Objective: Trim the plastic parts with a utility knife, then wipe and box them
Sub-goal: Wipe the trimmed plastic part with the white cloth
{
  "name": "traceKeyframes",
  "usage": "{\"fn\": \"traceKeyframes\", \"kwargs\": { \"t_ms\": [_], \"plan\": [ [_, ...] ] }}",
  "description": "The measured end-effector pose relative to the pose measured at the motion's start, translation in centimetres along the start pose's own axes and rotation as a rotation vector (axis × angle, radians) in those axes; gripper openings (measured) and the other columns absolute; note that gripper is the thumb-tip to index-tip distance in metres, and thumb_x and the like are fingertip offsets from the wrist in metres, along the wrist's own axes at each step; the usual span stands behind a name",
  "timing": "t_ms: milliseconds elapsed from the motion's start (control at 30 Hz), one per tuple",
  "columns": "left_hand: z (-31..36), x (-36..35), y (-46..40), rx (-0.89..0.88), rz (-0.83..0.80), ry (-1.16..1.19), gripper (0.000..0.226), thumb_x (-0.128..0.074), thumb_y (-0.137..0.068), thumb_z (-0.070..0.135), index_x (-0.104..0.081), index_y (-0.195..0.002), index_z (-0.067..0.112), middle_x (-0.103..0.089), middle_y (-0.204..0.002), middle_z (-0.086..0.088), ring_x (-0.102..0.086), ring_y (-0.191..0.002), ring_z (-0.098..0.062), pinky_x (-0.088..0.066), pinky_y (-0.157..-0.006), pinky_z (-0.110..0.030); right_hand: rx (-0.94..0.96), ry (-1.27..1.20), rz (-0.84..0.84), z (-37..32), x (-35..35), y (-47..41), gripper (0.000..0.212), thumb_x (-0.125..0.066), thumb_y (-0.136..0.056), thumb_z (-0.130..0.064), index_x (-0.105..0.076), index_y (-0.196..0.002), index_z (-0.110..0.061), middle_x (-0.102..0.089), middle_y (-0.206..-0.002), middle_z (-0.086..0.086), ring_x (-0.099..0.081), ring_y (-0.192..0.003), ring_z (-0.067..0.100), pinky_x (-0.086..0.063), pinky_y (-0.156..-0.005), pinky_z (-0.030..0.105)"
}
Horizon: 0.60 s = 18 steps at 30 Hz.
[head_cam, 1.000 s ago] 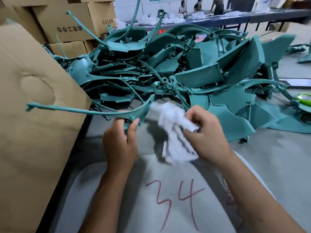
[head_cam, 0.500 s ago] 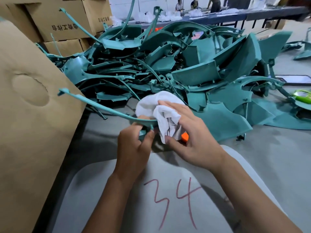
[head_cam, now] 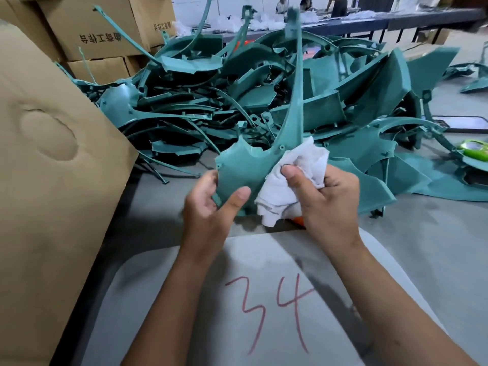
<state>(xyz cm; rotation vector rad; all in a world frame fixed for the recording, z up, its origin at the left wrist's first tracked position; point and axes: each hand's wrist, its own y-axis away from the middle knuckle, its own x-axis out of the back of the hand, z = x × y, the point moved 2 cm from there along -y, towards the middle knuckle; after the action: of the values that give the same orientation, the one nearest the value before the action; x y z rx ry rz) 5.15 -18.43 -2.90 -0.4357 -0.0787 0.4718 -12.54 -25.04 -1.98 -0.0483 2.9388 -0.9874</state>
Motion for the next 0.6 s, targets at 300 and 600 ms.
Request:
{"fn": "traceKeyframes", "kwargs": {
  "t_ms": [300,600],
  "plan": [
    [0.9,-0.3,0.8,-0.089,0.293,0.037,0.012,-0.067,-0.099,0.018,-0.074,-0.109,0.018,-0.078,-0.106,0.004,-0.075,-0.099,-0.017,-0.06,-0.082,-0.028,-0.122,-0.021,-0.085,0.7,-1.4,0.7,0.043,-0.07,-0.096,-0.027,-0.047,-0.06,-0.022,-0.036,-0.062,-0.015,-0.032,-0.06,0.005,-0.03,-0.054,0.024],
    [0.1,0.5,0.1,-0.078,0.319,-0.037,0.006,-0.065,-0.101,0.018,-0.07,-0.1,0.015,-0.077,-0.099,0.006,-0.071,-0.091,-0.013,-0.058,-0.082,-0.032,-0.08,0.154,-0.128,0.7,-1.9,1.4,0.06,-0.074,-0.097,-0.022,-0.028,-0.059,-0.029,-0.024,-0.055,-0.012,-0.023,-0.055,0.007,-0.022,-0.051,0.022]
  ]
}}
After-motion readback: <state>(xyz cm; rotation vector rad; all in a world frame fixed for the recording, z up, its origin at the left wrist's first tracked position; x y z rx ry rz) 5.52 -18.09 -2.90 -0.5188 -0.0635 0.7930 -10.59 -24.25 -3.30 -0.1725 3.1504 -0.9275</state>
